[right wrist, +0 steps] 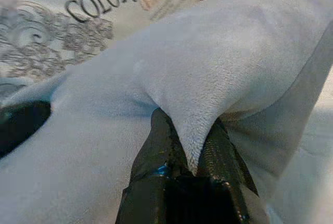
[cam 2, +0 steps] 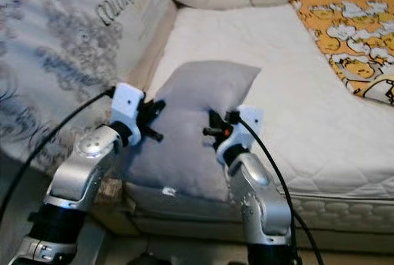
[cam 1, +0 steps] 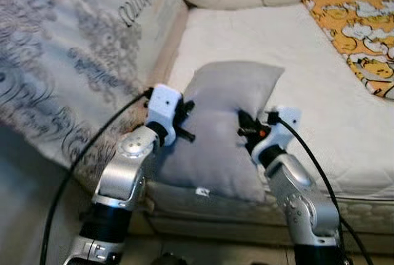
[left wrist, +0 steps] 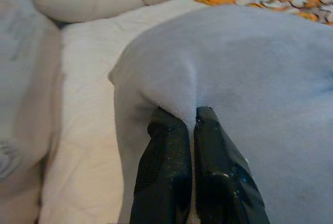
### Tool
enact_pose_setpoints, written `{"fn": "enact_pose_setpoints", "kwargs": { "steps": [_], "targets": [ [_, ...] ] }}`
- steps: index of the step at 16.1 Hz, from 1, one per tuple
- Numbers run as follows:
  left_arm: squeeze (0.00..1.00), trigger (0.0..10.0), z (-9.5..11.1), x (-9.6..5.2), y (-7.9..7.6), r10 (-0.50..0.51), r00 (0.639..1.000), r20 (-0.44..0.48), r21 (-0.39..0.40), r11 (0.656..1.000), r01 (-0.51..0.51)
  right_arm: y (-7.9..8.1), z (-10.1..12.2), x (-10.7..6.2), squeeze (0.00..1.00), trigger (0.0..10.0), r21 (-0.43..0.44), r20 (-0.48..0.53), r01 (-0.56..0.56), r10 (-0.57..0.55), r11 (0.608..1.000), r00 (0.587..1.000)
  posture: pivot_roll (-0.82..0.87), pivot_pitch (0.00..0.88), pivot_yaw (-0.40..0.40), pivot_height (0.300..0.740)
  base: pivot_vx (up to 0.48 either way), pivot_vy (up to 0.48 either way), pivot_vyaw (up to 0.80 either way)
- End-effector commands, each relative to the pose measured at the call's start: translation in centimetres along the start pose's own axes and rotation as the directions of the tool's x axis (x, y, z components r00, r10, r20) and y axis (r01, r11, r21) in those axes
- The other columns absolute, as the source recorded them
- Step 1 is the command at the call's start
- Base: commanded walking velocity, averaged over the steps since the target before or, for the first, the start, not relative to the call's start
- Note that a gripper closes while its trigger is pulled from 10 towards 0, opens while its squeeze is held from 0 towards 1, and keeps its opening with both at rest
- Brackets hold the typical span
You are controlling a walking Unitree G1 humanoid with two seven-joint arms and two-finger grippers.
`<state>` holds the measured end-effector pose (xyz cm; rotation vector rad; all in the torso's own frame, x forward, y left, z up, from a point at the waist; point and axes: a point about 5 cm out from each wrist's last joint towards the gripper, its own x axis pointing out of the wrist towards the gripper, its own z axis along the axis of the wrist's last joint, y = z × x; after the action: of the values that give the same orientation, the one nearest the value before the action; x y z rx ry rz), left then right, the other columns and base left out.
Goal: Clean up the room
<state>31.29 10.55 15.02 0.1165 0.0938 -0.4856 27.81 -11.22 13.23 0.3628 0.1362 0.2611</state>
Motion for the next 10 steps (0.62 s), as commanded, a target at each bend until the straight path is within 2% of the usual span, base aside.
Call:
{"fn": "enact_pose_setpoints", "kwargs": {
  "steps": [1,4,10],
  "targets": [
    [0.0,10.0,0.9,-0.2,0.7,0.043,0.998,0.036,0.011,0.999,-0.044,-0.9,1.1,-0.2,0.0,10.0,-0.011,0.048,0.043,-0.042,0.999,0.998,-0.08,0.0,0.083,0.74,0.0,0.0,0.0],
    [0.0,10.0,1.0,-0.5,1.1,0.069,0.996,0.059,0.024,0.997,-0.071,-0.8,1.0,0.1,0.0,10.0,-0.014,0.038,0.03,-0.03,0.999,0.999,-0.08,0.0,0.075,0.74,0.0,0.0,0.0],
    [0.0,10.0,1.2,-0.6,1.9,0.086,0.994,0.063,0.022,0.996,-0.087,-0.5,0.8,0.6,0.0,10.0,-0.031,0.023,0.01,-0.009,0.999,1.0,-0.07,0.0,0.068,0.74,0.289,0.0,0.0]
  ]
}}
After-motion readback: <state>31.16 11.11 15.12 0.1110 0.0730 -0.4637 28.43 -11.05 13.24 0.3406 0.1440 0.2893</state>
